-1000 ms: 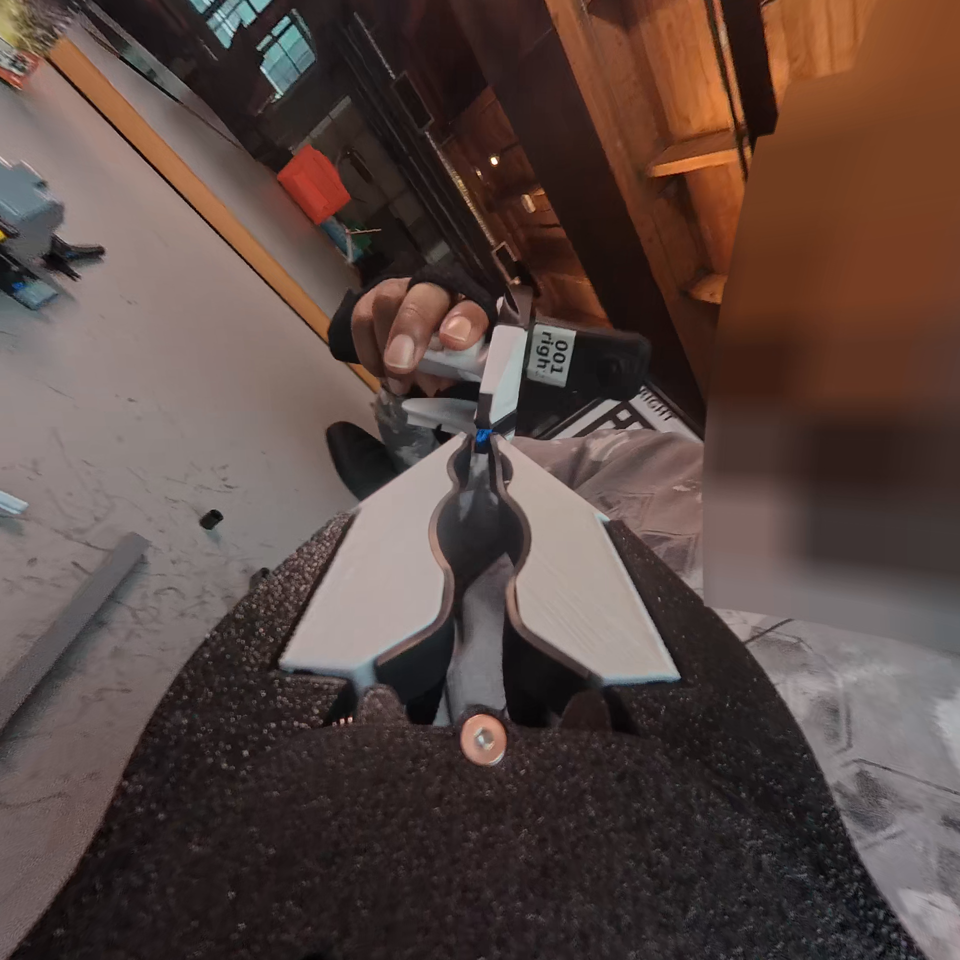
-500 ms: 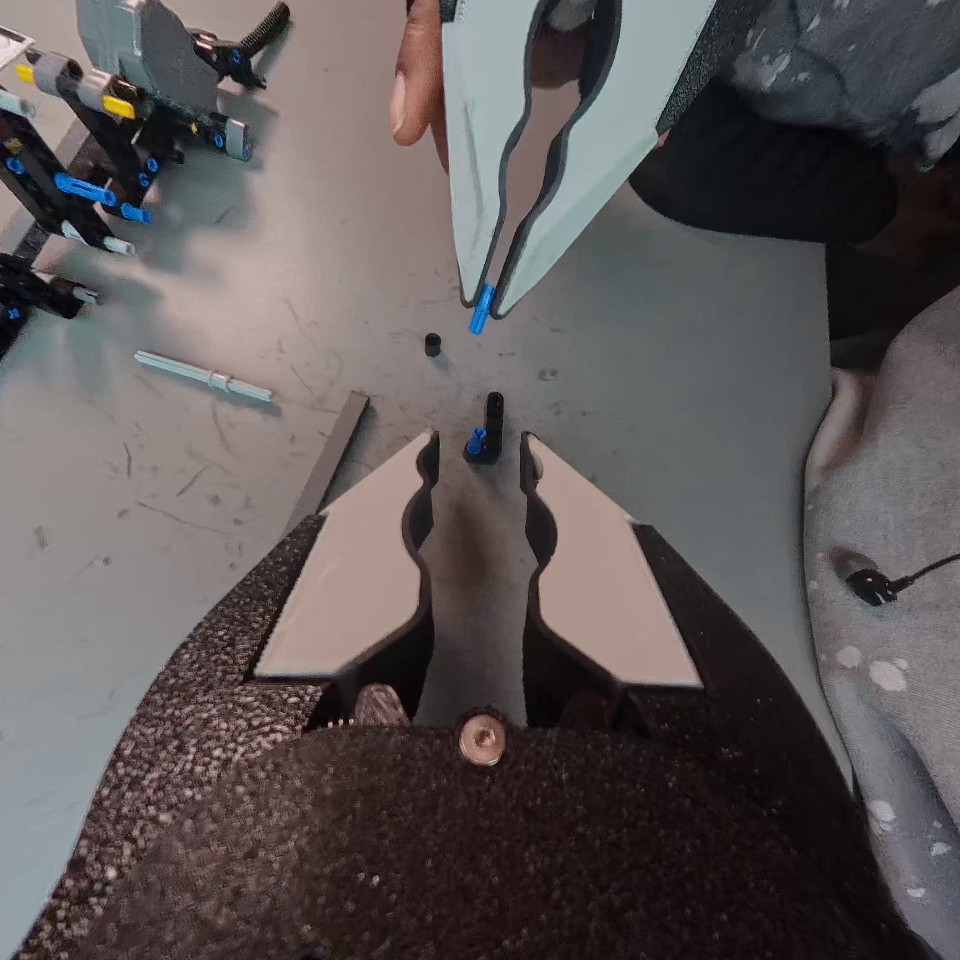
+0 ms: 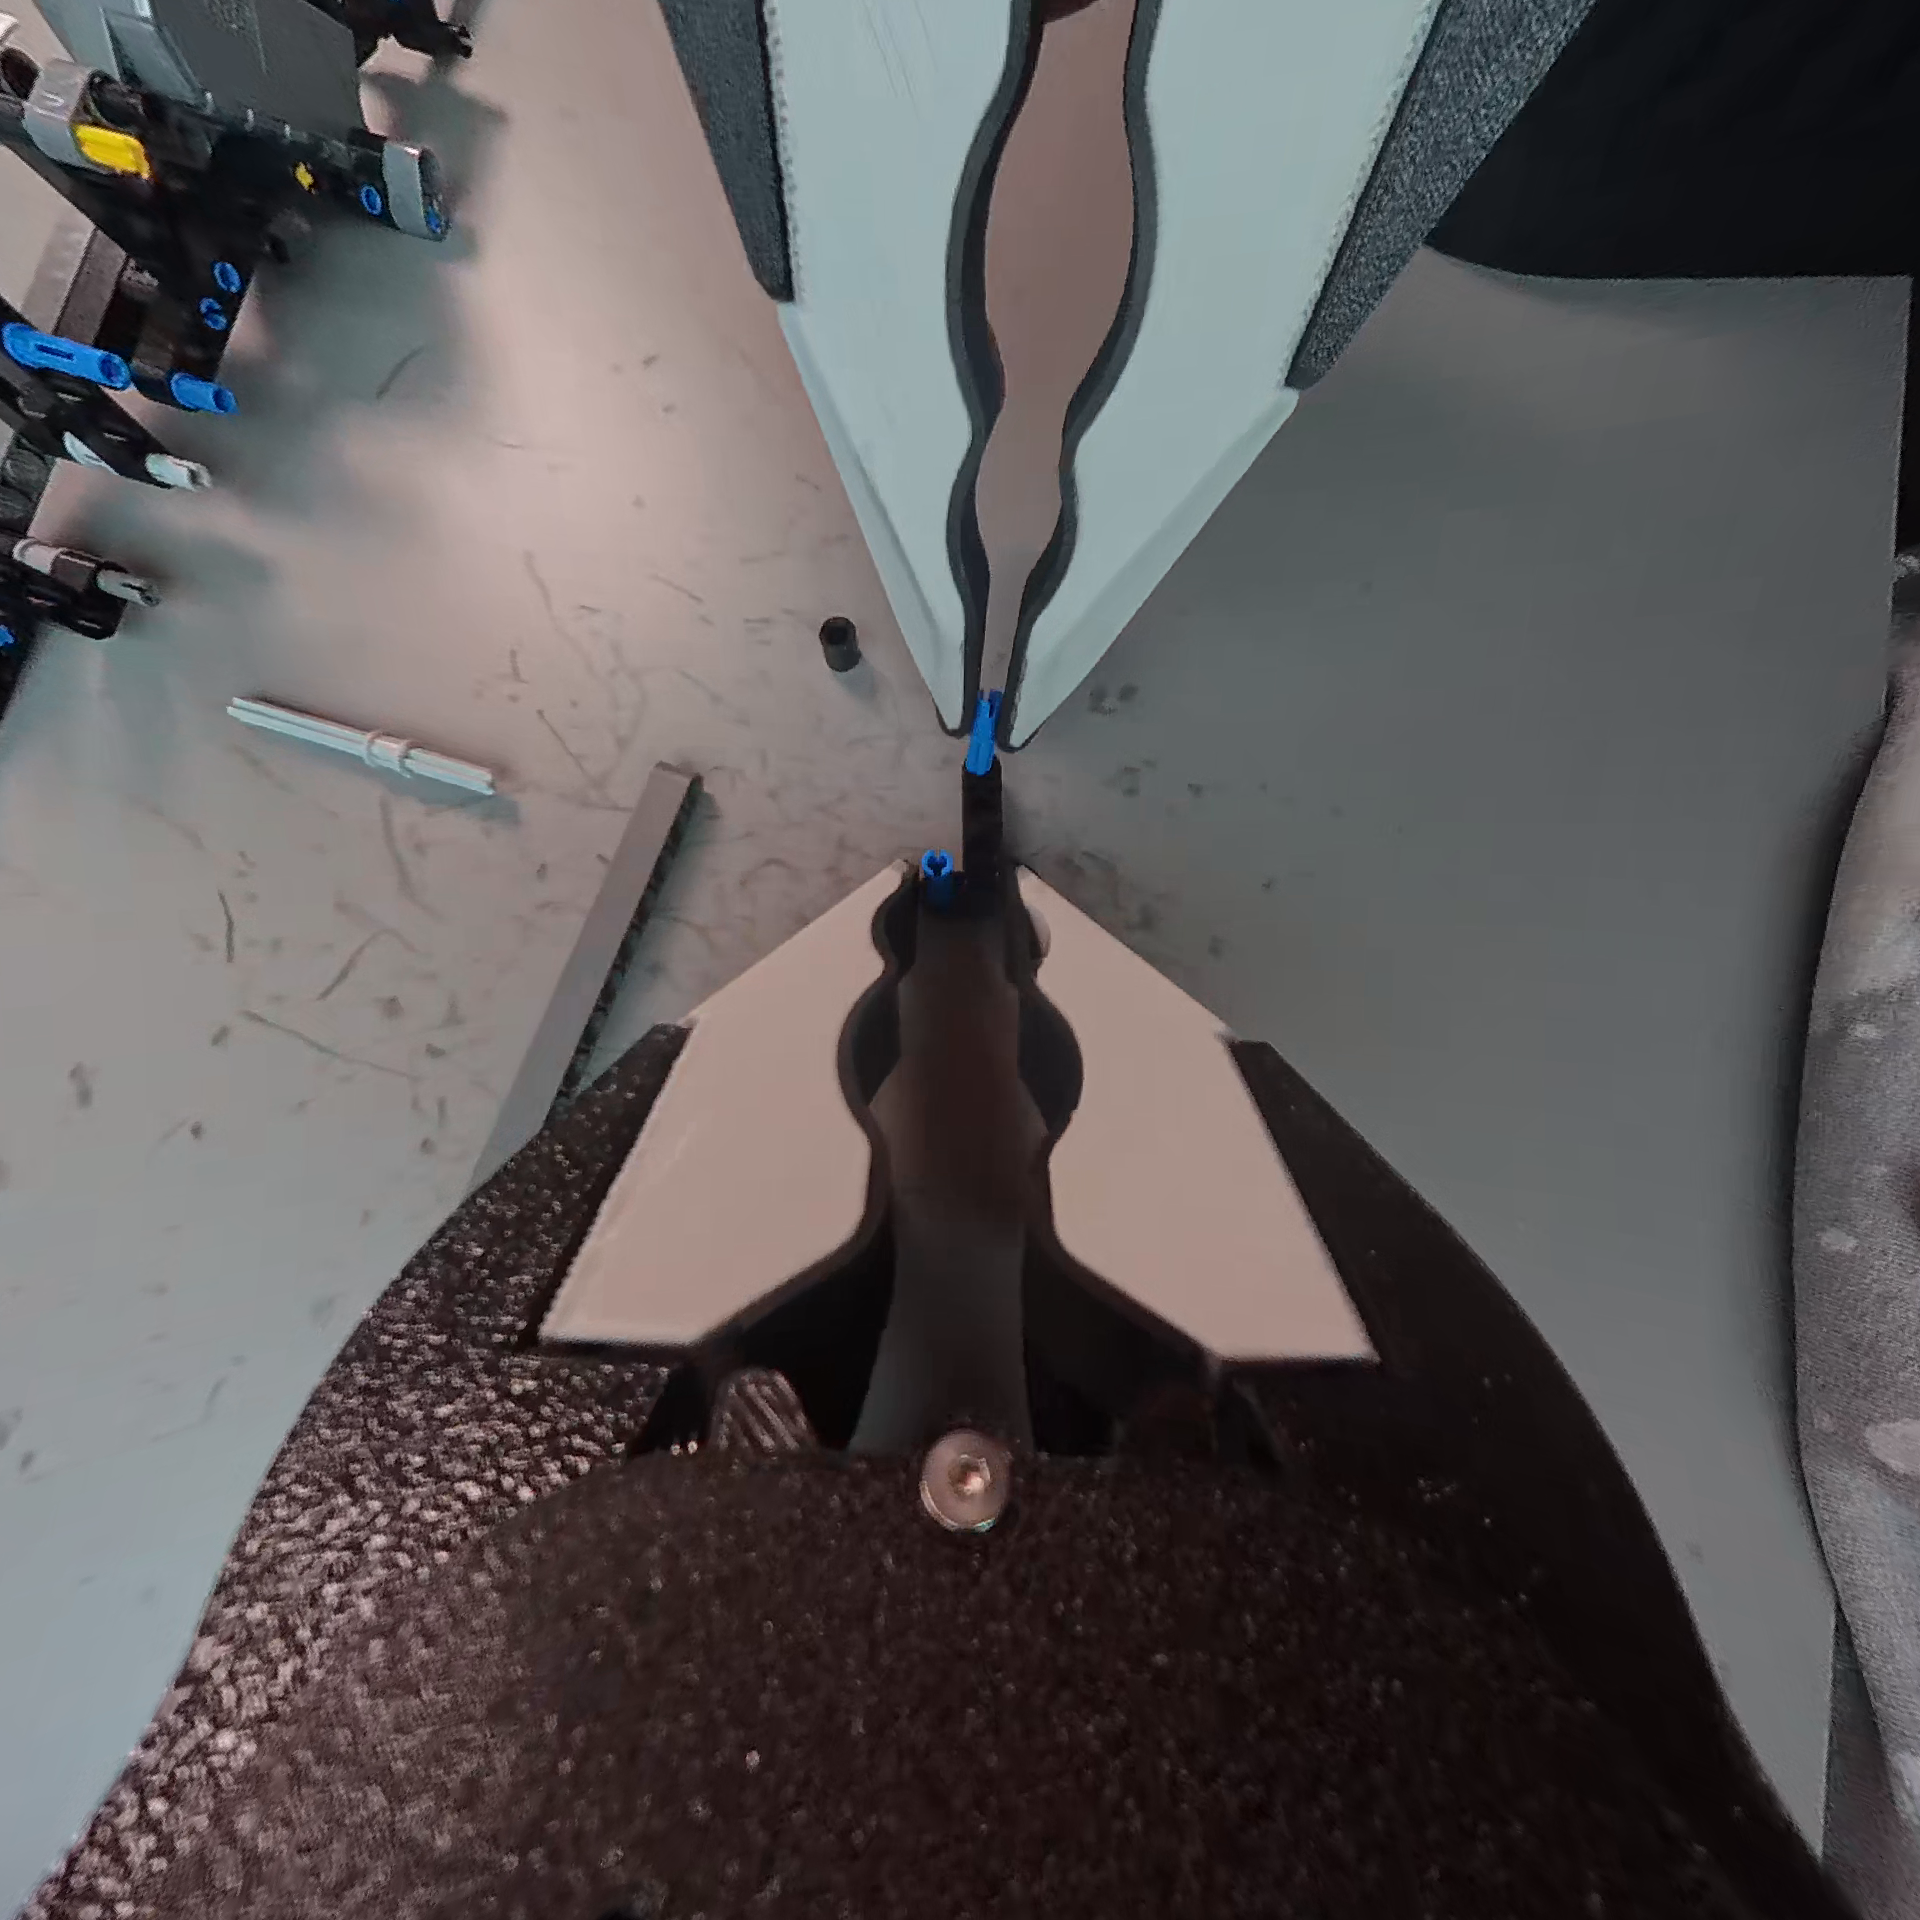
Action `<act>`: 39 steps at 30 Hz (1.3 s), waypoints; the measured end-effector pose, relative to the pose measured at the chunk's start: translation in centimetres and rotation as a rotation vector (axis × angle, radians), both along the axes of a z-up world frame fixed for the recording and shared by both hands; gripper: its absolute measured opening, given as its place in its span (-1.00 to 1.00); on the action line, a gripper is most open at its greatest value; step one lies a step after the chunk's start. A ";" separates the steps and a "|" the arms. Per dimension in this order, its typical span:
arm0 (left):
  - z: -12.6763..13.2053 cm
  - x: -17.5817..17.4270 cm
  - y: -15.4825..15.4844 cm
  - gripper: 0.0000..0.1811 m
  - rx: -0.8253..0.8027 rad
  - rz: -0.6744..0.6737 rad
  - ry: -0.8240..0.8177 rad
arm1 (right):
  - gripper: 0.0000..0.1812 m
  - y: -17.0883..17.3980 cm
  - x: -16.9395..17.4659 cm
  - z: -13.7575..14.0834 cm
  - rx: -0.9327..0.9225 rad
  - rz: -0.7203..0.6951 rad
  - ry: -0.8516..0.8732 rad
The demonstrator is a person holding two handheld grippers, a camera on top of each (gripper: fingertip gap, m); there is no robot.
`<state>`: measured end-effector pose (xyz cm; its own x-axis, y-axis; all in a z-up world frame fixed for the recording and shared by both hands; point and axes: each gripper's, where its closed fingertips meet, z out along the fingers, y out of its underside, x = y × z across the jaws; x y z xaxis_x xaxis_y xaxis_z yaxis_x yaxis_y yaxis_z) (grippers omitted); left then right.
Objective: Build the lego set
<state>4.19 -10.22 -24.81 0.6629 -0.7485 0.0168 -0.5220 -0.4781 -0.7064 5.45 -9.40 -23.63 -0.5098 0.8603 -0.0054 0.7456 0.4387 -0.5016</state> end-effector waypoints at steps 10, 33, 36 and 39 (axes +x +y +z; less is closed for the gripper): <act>0.1 -0.4 0.3 -0.81 0.034 0.050 0.027 | -0.95 0.4 -0.4 0.0 0.046 -0.101 -0.170; 0.1 -0.6 0.3 -0.81 0.077 0.020 0.062 | -0.96 0.3 -0.8 -0.1 0.146 -0.048 -0.458; 0.1 -0.6 0.2 -0.81 0.081 0.017 0.069 | -0.95 0.4 -0.5 -0.2 0.146 -0.060 -0.459; 0.1 -0.6 0.2 -0.81 0.083 0.015 0.074 | -0.96 0.4 -0.6 -0.2 0.149 -0.073 -0.459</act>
